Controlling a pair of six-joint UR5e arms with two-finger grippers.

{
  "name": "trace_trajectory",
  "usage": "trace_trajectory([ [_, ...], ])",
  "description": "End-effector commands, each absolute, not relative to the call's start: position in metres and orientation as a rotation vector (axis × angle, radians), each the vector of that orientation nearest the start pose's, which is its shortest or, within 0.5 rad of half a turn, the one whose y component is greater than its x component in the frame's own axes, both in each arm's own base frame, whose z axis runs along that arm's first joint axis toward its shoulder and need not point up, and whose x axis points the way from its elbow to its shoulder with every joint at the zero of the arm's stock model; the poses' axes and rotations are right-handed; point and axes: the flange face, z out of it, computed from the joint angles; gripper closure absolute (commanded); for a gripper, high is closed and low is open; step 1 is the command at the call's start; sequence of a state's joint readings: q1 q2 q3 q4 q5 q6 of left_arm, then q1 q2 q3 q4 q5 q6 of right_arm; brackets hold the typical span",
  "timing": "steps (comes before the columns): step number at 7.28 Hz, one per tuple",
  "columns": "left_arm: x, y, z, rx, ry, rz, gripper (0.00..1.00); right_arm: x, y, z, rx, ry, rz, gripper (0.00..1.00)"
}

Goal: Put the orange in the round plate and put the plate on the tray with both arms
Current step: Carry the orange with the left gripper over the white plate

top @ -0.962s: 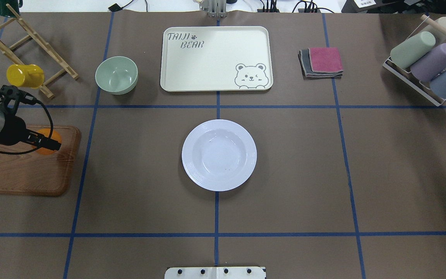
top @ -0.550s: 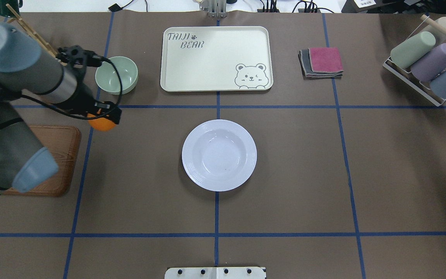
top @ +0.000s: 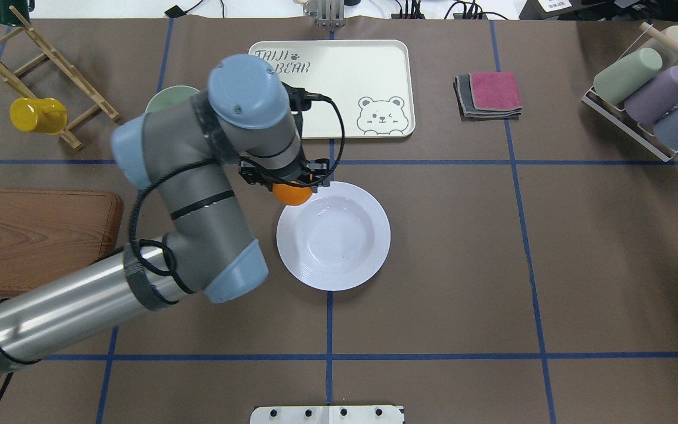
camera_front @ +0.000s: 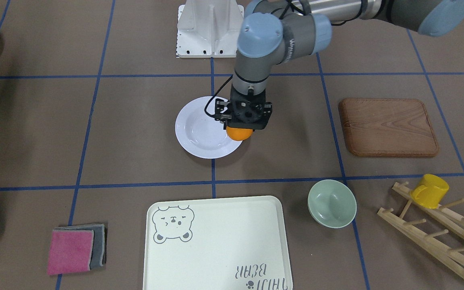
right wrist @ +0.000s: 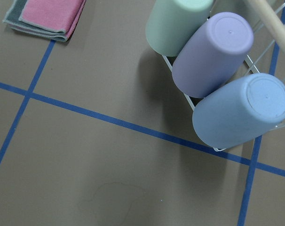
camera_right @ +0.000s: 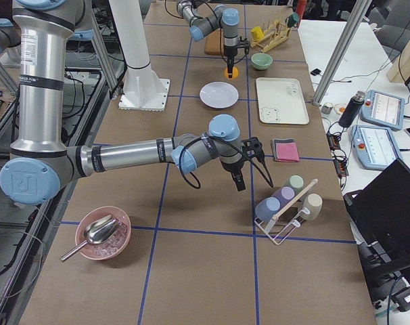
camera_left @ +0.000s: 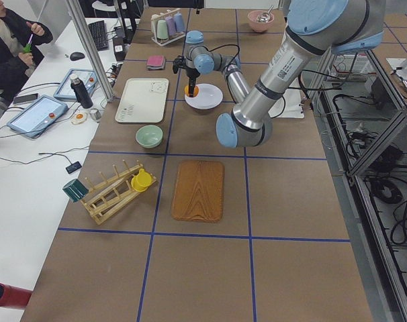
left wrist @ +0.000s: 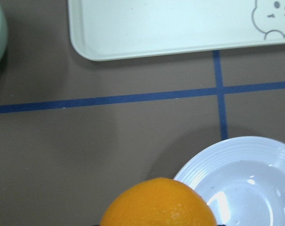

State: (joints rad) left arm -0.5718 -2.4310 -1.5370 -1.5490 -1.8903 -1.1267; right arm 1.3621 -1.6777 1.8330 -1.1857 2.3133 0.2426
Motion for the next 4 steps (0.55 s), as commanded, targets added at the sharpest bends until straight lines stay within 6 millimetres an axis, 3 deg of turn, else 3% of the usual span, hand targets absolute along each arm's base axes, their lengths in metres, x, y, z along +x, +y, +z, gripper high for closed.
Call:
trace_trajectory([
  [1, 0.623, -0.444, 0.141, 0.127, 0.827, 0.016, 1.00, -0.032, -0.469, 0.535, 0.336, -0.825, -0.160, 0.00],
  [2, 0.645, -0.427, 0.148, 0.145, 0.825, 0.037, 1.00, -0.033, -0.470, 0.535, 0.336, -0.826, -0.161, 0.00],
  [3, 0.654, -0.425, 0.152, 0.148, 0.838, 0.039, 0.91, -0.032, -0.470, 0.535, 0.336, -0.826, -0.159, 0.00],
  [4, 0.656, -0.426, 0.155, 0.150, 0.846, 0.033, 0.55, -0.032, -0.469, 0.535, 0.335, -0.825, -0.159, 0.00],
])
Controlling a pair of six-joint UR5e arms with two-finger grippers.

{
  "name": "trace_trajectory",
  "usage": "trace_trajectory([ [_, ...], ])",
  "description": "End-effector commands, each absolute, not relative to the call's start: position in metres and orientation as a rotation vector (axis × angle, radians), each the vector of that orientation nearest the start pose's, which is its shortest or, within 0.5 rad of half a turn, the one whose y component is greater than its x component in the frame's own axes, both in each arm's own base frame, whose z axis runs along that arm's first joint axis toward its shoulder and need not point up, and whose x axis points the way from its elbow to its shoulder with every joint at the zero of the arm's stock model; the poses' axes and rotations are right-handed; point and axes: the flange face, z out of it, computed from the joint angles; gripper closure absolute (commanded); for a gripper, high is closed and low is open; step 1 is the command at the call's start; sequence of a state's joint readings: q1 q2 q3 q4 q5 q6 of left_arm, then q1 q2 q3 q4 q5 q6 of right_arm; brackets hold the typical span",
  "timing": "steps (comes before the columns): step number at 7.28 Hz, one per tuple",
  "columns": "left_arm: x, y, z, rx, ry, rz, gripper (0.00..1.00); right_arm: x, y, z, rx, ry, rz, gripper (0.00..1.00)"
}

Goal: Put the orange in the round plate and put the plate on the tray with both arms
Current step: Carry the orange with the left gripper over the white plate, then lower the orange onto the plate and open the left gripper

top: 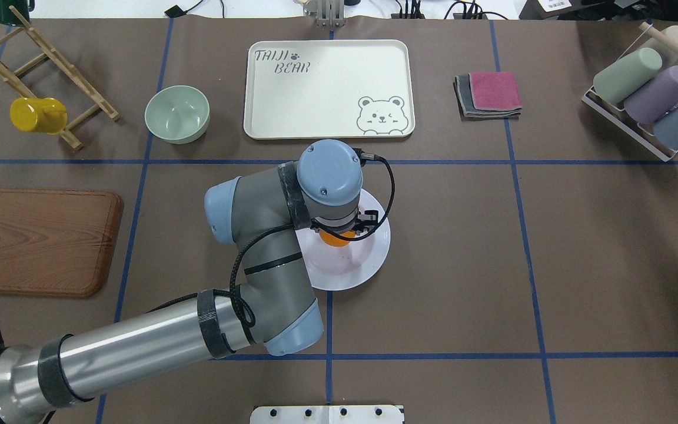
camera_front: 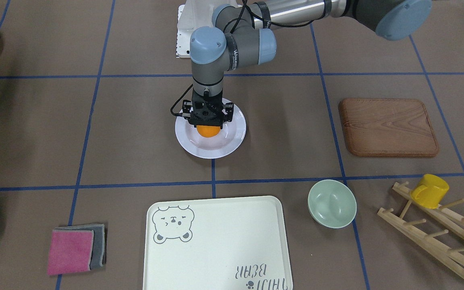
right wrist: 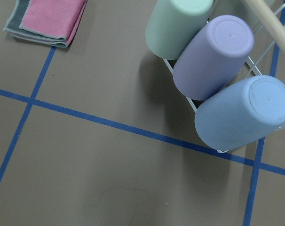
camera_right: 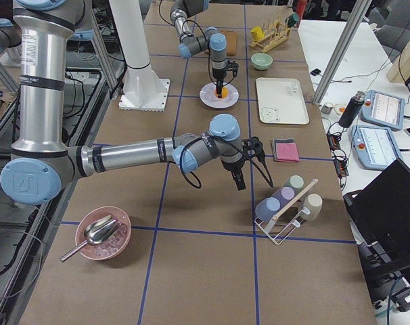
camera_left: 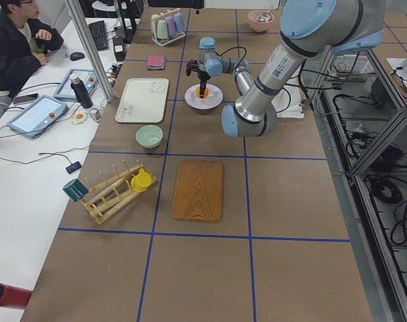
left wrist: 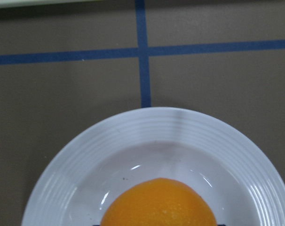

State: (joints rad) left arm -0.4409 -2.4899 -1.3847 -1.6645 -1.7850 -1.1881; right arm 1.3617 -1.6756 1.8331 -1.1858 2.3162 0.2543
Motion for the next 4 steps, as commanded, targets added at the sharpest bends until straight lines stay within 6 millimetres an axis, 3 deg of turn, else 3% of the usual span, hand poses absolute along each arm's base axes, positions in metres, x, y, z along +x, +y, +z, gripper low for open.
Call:
trace_trajectory([
  [1, 0.655, -0.426, 0.154, 0.158, 0.846, 0.030, 0.03, -0.033, -0.470, 0.535, 0.336, -0.826, -0.161, 0.00],
  [3, 0.641, -0.427, 0.140, 0.196, 0.870, 0.023, 0.02, -0.033, -0.468, 0.528, 0.331, -0.848, -0.147, 0.00],
  [4, 0.601, -0.442, 0.131, 0.233, 0.893, 0.016, 0.02, -0.035, -0.465, 0.514, 0.322, -0.878, -0.102, 0.00],
])
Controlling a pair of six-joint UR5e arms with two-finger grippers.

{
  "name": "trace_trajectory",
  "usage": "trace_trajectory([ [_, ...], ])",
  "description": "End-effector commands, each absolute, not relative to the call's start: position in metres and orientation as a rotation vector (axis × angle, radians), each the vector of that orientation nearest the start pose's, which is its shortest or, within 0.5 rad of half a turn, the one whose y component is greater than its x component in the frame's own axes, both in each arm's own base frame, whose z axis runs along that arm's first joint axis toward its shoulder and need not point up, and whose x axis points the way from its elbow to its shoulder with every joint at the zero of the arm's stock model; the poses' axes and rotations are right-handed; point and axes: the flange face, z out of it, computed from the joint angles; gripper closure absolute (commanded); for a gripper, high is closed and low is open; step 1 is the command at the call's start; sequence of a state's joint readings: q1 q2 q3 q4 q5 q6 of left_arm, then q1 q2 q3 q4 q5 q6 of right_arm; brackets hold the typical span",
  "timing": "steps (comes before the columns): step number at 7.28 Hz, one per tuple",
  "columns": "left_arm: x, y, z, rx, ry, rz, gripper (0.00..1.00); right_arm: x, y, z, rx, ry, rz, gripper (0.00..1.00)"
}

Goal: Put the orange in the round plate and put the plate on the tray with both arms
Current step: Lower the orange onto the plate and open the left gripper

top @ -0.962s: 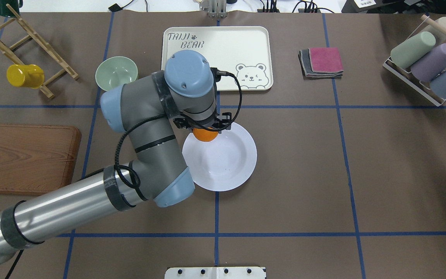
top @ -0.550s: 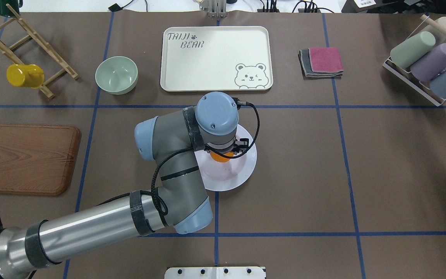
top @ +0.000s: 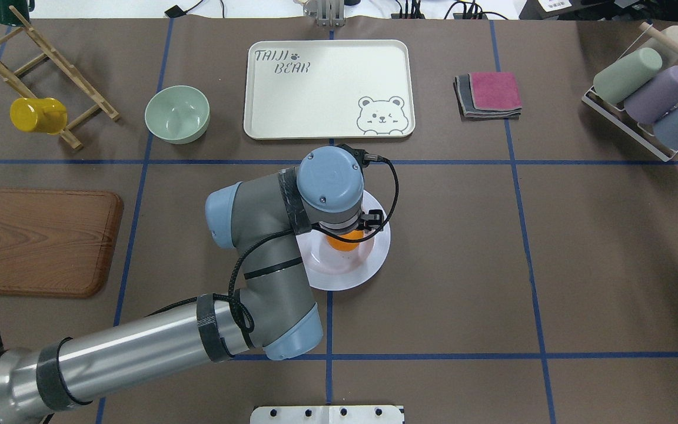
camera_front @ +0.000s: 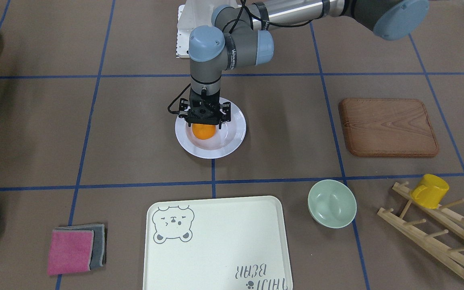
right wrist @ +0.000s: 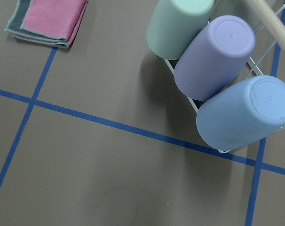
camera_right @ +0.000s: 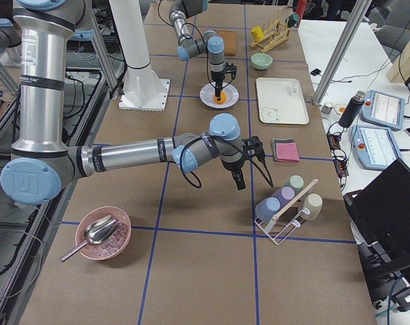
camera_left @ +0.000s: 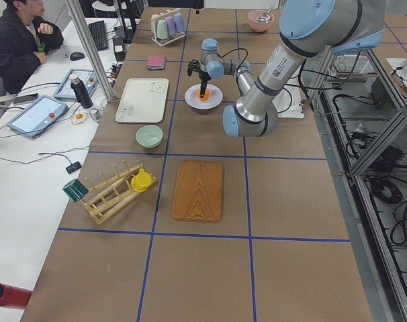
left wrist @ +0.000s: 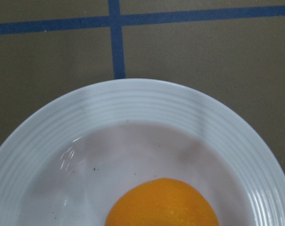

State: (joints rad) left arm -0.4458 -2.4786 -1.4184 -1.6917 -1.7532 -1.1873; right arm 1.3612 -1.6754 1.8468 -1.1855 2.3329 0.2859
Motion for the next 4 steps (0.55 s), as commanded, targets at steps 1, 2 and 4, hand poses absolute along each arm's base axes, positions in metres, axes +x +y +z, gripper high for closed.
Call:
trace_trajectory([
  [1, 0.547, -0.459, 0.148, 0.246, 0.867, 0.076, 0.02, -0.034, -0.461, 0.491, 0.317, -0.908, -0.033, 0.00],
  [2, 0.479, -0.484, 0.171, 0.247, 0.812, 0.131, 0.02, -0.037, -0.455, 0.468, 0.272, -0.968, 0.071, 0.00],
  [4, 0.342, -0.527, 0.250, 0.298, 0.735, 0.237, 0.02, -0.065, -0.441, 0.425, 0.220, -1.114, 0.233, 0.00],
])
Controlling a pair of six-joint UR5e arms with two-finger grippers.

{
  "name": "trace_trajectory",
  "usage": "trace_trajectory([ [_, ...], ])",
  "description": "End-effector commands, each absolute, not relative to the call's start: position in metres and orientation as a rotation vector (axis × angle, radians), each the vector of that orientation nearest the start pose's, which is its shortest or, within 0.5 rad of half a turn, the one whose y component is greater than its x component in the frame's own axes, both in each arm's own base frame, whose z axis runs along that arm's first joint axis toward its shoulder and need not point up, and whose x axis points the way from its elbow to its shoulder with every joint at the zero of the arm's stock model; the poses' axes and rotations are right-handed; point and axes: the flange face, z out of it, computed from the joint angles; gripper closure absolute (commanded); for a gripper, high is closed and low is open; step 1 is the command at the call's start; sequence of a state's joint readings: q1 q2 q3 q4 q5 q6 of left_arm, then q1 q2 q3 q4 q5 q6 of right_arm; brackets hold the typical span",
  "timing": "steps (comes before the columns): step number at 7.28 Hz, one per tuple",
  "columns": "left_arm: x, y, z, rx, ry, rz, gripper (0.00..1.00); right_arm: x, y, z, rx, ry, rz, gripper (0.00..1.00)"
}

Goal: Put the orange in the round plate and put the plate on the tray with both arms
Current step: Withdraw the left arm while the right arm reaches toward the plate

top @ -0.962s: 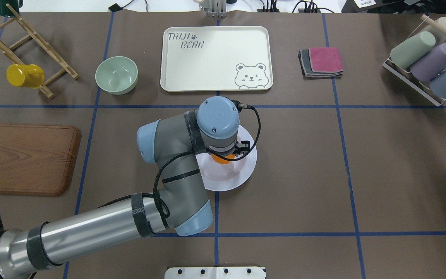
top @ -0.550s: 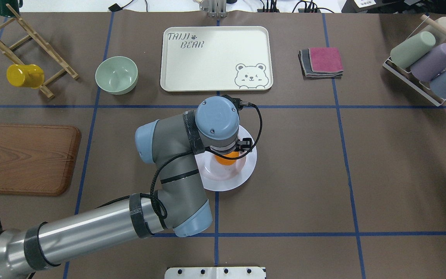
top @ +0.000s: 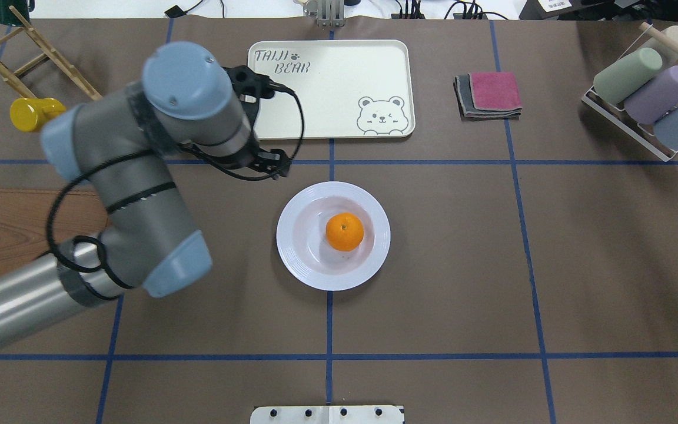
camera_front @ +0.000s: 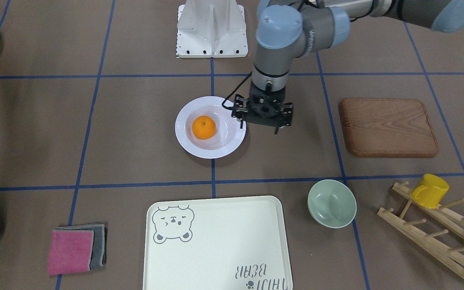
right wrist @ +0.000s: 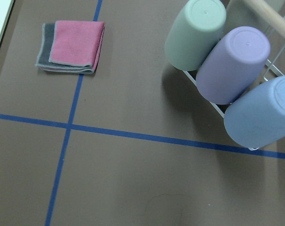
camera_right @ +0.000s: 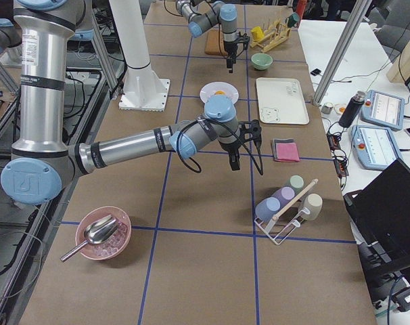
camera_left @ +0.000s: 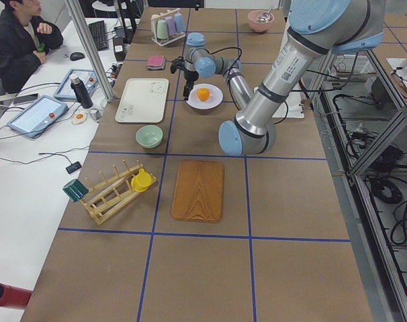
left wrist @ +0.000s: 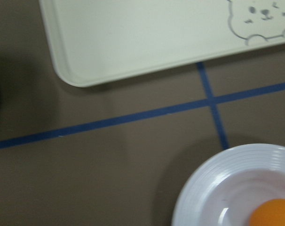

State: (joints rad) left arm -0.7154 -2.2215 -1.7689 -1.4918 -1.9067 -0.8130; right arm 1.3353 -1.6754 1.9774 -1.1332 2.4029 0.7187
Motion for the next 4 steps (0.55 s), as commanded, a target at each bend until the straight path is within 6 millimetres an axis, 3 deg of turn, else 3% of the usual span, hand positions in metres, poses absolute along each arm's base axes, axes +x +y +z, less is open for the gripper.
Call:
trace_trajectory([
  [1, 0.273, -0.553, 0.296, 0.306, 0.706, 0.313, 0.01, -0.092, -0.439, 0.400, 0.211, -1.208, 0.323, 0.00],
  [3, 0.125, -0.573, 0.394, 0.314, 0.634, 0.392, 0.02, -0.166, -0.429, 0.354, 0.185, -1.315, 0.493, 0.00],
  [4, 0.062, -0.553, 0.451, 0.256, 0.699, 0.350, 0.02, -0.203, -0.410, 0.318, 0.179, -1.375, 0.563, 0.00],
])
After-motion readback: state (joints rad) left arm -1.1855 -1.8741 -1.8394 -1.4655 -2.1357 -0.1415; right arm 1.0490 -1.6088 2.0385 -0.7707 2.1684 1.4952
